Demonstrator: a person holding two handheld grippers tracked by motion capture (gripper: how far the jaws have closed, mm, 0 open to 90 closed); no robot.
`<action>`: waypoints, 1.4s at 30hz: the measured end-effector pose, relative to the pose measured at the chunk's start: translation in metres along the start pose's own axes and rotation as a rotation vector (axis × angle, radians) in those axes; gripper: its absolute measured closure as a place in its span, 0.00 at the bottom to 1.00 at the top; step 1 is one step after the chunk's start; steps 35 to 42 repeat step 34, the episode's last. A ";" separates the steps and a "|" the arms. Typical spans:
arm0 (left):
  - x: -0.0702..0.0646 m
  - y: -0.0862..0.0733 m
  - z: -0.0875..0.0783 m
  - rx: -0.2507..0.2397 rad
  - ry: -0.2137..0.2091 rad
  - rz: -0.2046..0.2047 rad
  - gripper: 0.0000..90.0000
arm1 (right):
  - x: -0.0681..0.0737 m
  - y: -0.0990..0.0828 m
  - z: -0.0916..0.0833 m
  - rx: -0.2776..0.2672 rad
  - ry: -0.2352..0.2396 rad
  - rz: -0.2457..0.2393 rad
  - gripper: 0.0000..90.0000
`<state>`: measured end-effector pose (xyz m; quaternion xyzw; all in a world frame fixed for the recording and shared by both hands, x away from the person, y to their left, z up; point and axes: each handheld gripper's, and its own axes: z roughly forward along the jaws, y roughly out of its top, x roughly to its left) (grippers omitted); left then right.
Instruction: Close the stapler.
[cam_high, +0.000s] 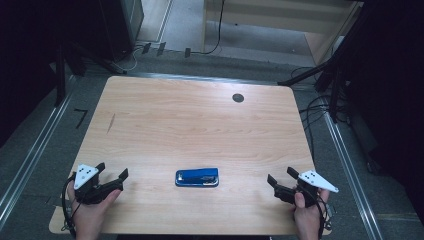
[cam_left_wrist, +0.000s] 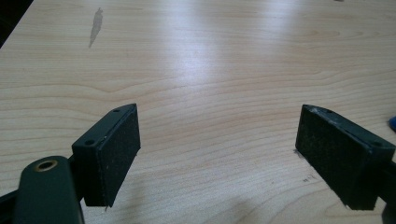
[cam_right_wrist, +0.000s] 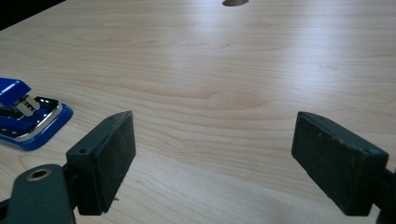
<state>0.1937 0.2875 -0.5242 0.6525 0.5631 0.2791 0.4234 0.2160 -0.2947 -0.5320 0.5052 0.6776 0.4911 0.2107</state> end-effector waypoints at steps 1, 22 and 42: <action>0.000 0.000 0.000 0.001 0.001 -0.002 0.16 | -0.003 -0.001 -0.002 0.000 -0.006 0.004 0.16; -0.001 0.000 0.001 0.009 0.008 0.009 0.16 | -0.052 -0.026 -0.041 -0.001 -0.078 0.074 0.16; -0.002 0.001 0.002 0.015 0.009 0.011 0.16 | -0.063 -0.031 -0.051 -0.013 -0.098 0.099 0.16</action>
